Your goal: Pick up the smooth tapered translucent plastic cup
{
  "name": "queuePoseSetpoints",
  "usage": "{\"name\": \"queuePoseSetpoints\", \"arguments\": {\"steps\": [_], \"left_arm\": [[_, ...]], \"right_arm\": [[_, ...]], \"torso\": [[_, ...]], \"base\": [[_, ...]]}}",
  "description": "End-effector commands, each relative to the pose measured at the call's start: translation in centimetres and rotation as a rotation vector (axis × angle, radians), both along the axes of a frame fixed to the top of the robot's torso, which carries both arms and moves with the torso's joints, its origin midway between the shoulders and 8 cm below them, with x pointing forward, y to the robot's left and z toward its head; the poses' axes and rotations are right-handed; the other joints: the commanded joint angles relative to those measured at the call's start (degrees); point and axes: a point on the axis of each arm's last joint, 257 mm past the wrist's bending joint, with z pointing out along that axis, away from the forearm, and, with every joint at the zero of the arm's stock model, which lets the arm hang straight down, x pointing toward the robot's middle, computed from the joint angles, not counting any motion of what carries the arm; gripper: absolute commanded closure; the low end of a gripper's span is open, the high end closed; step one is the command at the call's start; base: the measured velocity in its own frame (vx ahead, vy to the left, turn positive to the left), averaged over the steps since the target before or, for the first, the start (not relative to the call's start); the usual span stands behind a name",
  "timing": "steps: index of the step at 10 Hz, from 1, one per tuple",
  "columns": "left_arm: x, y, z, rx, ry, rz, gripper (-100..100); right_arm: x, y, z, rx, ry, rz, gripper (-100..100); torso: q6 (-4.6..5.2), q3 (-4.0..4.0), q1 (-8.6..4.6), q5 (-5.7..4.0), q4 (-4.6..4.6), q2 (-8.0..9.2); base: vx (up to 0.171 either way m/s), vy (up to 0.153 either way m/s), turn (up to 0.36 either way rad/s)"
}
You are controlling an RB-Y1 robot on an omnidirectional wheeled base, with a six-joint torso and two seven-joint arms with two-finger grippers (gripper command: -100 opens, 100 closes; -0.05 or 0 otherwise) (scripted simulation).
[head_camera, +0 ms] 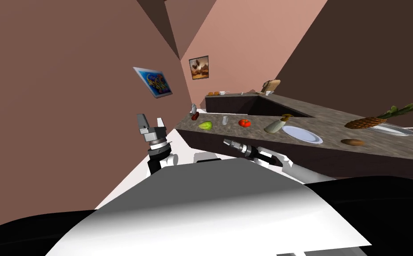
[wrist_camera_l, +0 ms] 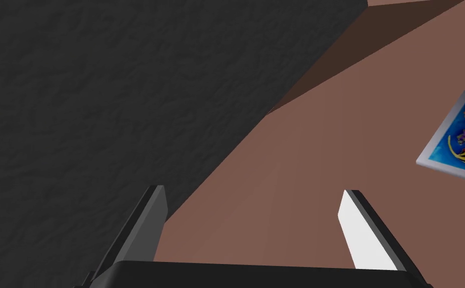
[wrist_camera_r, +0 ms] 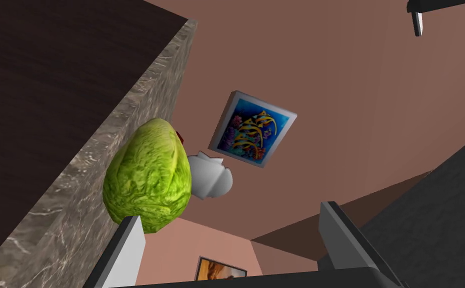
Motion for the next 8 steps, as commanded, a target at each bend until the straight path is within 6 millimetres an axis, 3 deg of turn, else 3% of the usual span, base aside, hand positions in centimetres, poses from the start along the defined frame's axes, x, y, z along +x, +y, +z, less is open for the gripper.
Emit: {"name": "queuePoseSetpoints", "arguments": {"steps": [1, 2, 3, 4, 5, 8], "left_arm": [[0.0, 0.0, 0.0, 0.0, 0.0, 0.0, 0], [0.0, 0.0, 0.0, 0.0, 0.0, 0.0, 0], [0.0, 0.0, 0.0, 0.0, 0.0, 0.0, 0], [0.0, 0.0, 0.0, 0.0, 0.0, 0.0, 0], [0.0, 0.0, 0.0, 0.0, 0.0, 0.0, 0], [0.0, 0.0, 0.0, 0.0, 0.0, 0.0, 0]], "right_arm": [[-0.5, -1.4, -1.7, -0.062, 0.03, 0.017, -100], [-1.3, -2.9, -3.8, -0.109, 0.077, 0.023, -100], [-1.4, -3.5, -3.9, -0.136, 0.08, 0.032, -100], [-2.3, -5.2, -5.8, -0.186, 0.126, 0.036, -100], [-2.4, -6.0, -5.9, -0.217, 0.13, 0.045, -100], [-4.4, -10.4, -8.6, -0.34, 0.217, 0.065, -100]], "torso": [[0.0, 0.0, 0.0, 0.0, 0.0, 0.0], [0.05, -0.01, -0.03, 0.0, 0.0, -0.01], [0.01, -0.02, -0.02, -0.01, -0.01, -0.04], [0.04, -0.02, -0.02, 0.0, -0.01, -0.04], [0.02, -0.04, 0.03, 0.0, -0.01, -0.07], [0.07, -0.06, 0.0, 0.01, -0.02, -0.11]], "base": [[0.002, 0.024, 0.106], [0.007, 0.028, 0.17], [0.008, 0.025, 0.163], [0.02, 0.039, 0.223], [0.019, 0.031, 0.102], [0.031, 0.035, 0.199]]}}
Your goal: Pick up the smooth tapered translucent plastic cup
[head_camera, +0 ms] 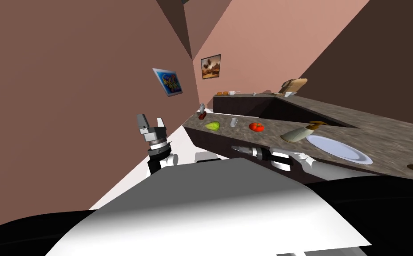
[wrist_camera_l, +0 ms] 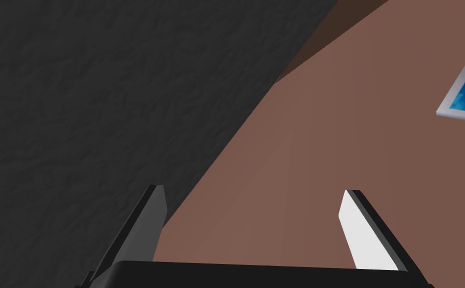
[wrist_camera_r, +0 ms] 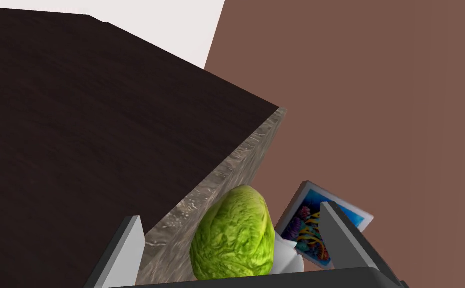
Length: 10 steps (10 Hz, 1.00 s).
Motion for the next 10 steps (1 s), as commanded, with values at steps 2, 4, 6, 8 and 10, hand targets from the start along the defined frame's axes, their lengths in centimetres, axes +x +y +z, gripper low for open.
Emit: {"name": "queuePoseSetpoints", "arguments": {"steps": [2, 4, 6, 8, 10], "left_arm": [[0.0, 0.0, 0.0, 0.0, 0.0, 0.0, 0], [0.0, 0.0, 0.0, 0.0, 0.0, 0.0, 0], [0.0, 0.0, 0.0, 0.0, 0.0, 0.0, 0], [0.0, 0.0, 0.0, 0.0, 0.0, 0.0, 0], [0.0, 0.0, 0.0, 0.0, 0.0, 0.0, 0]], "right_arm": [[-1.2, -4.4, -2.2, -0.107, 0.065, 0.003, -100], [-2.1, -8.3, -2.9, -0.203, 0.108, 0.007, -100], [-3.0, -11.4, -3.4, -0.277, 0.146, 0.005, -100], [-2.9, -13.2, -3.3, -0.317, 0.152, -0.004, -100], [-3.7, -16.7, -3.3, -0.395, 0.187, -0.012, -100]], "torso": [[0.06, 0.0, -0.03, -0.02, 0.0, 0.01], [0.06, -0.01, -0.02, 0.0, 0.0, 0.0], [0.06, -0.04, -0.05, -0.02, -0.01, -0.05], [0.06, -0.05, 0.0, 0.0, -0.02, -0.08], [0.01, 0.0, -0.01, -0.01, 0.0, 0.0]], "base": [[0.038, 0.034, 0.155], [0.048, 0.023, 0.169], [0.063, 0.029, 0.166], [0.04, 0.018, 0.05], [0.043, 0.024, 0.184]]}}
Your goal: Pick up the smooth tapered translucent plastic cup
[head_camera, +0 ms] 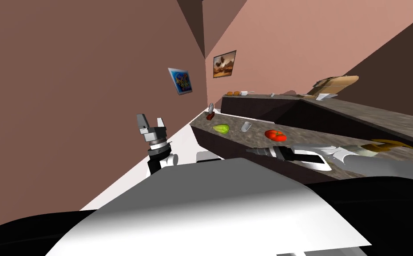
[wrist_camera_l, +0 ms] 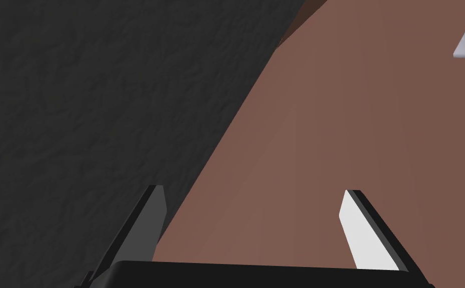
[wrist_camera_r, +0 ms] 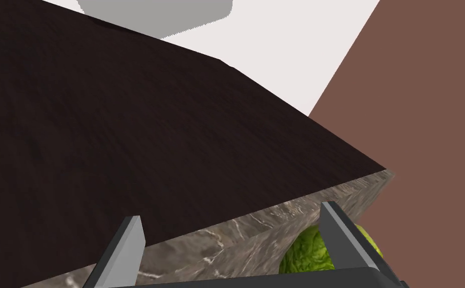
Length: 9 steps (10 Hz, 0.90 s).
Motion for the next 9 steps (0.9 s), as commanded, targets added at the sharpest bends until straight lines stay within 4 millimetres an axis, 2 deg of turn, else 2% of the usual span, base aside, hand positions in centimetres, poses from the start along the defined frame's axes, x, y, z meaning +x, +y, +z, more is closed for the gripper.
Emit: {"name": "queuePoseSetpoints", "arguments": {"steps": [1, 3, 4, 5, 6, 7, 9], "left_arm": [[0.0, 0.0, 0.0, 0.0, 0.0, 0.0, 0], [0.0, 0.0, 0.0, 0.0, 0.0, 0.0, 0], [0.0, 0.0, 0.0, 0.0, 0.0, 0.0, 0], [0.0, 0.0, 0.0, 0.0, 0.0, 0.0, 0], [0.0, 0.0, 0.0, 0.0, 0.0, 0.0, 0], [0.0, 0.0, 0.0, 0.0, 0.0, 0.0, 0], [0.0, 0.0, 0.0, 0.0, 0.0, 0.0, 0]], "right_arm": [[-0.9, -3.5, 0.3, -0.078, 0.035, -0.014, -100], [-0.8, -4.0, 0.6, -0.091, 0.036, -0.009, -100], [-1.5, -7.0, 1.2, -0.16, 0.064, -0.016, -100], [-1.5, -7.3, 1.2, -0.164, 0.064, -0.019, -100], [-2.1, -9.7, 1.9, -0.221, 0.088, -0.021, -100], [-2.1, -10.3, 2.0, -0.233, 0.088, -0.029, -100], [-3.1, -15.3, 3.8, -0.346, 0.128, -0.047, -100]], "torso": [[0.0, 0.0, 0.0, 0.0, 0.0, 0.0], [-0.03, -0.07, -0.01, -0.01, -0.03, -0.11], [0.01, 0.0, -0.03, -0.03, 0.0, 0.01], [-0.06, -0.03, 0.06, 0.01, -0.01, -0.05], [0.01, -0.03, 0.02, 0.0, -0.01, -0.04], [-0.05, -0.08, 0.08, 0.02, -0.03, -0.14], [-0.03, -0.07, -0.02, -0.01, -0.03, -0.12]], "base": [[0.079, 0.016, 0.122], [0.054, 0.011, 0.08], [0.056, 0.035, 0.212], [0.059, 0.02, 0.11], [0.089, 0.035, 0.171], [0.074, 0.013, 0.098], [0.087, 0.007, 0.215]]}}
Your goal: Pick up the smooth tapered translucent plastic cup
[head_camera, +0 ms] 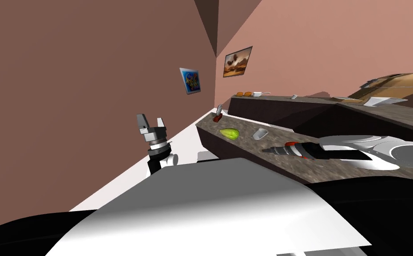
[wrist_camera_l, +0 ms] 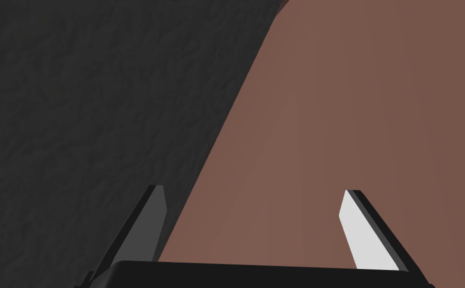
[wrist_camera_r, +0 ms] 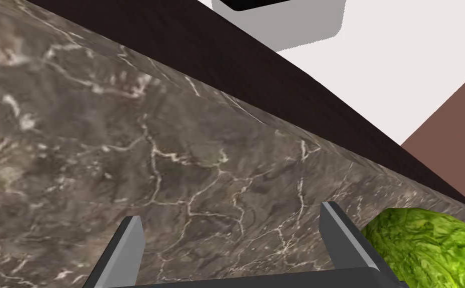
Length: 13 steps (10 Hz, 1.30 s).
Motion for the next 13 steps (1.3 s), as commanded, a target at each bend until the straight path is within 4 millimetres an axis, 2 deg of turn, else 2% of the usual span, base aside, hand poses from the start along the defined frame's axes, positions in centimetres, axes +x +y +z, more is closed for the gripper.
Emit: {"name": "queuePoseSetpoints", "arguments": {"steps": [1, 3, 5, 7, 8, 9, 10, 12, 13], "left_arm": [[0.0, 0.0, 0.0, 0.0, 0.0, 0.0, 0], [0.0, 0.0, 0.0, 0.0, 0.0, 0.0, 0], [0.0, 0.0, 0.0, 0.0, 0.0, 0.0, 0], [0.0, 0.0, 0.0, 0.0, 0.0, 0.0, 0], [0.0, 0.0, 0.0, 0.0, 0.0, 0.0, 0], [0.0, 0.0, 0.0, 0.0, 0.0, 0.0, 0], [0.0, 0.0, 0.0, 0.0, 0.0, 0.0, 0], [0.0, 0.0, 0.0, 0.0, 0.0, 0.0, 0], [0.0, 0.0, 0.0, 0.0, 0.0, 0.0, 0]], "right_arm": [[-0.3, -2.0, 1.1, -0.042, 0.011, -0.009, -100], [-0.9, -6.3, 3.4, -0.144, 0.038, -0.027, -100], [-1.3, -9.3, 5.3, -0.219, 0.053, -0.042, -100], [-1.3, -11.3, 6.9, -0.271, 0.057, -0.054, -100], [-1.4, -10.8, 6.5, -0.253, 0.056, -0.052, -100], [-1.4, -10.9, 6.6, -0.257, 0.056, -0.052, 0], [-1.9, -11.0, 5.6, -0.255, 0.057, -0.057, -100], [-2.7, -11.2, 4.3, -0.255, 0.058, -0.064, -100], [-2.3, -11.1, 4.8, -0.254, 0.058, -0.063, -100]], "torso": [[0.0, 0.0, 0.0, 0.0, 0.0, 0.0], [0.02, 0.01, 0.07, 0.01, 0.01, 0.01], [0.02, -0.08, 0.04, 0.01, -0.03, -0.13], [0.05, -0.04, 0.06, 0.01, -0.02, -0.06], [0.09, 0.08, 0.05, 0.0, 0.03, 0.16], [0.1, 0.19, 0.04, -0.02, 0.08, 0.34], [0.11, 0.24, 0.03, -0.02, 0.1, 0.41], [0.11, 0.26, 0.01, -0.04, 0.11, 0.44], [0.11, 0.27, -0.02, -0.04, 0.11, 0.47]], "base": [[0.08, 0.01, 0.111], [0.103, 0.027, 0.192], [0.129, 0.008, 0.181], [0.074, 0.006, 0.087], [0.0, 0.0, 0.0], [0.0, 0.0, 0.0], [0.002, 0.001, 0.01], [0.0, -0.001, 0.017], [0.0, 0.0, 0.0]]}}
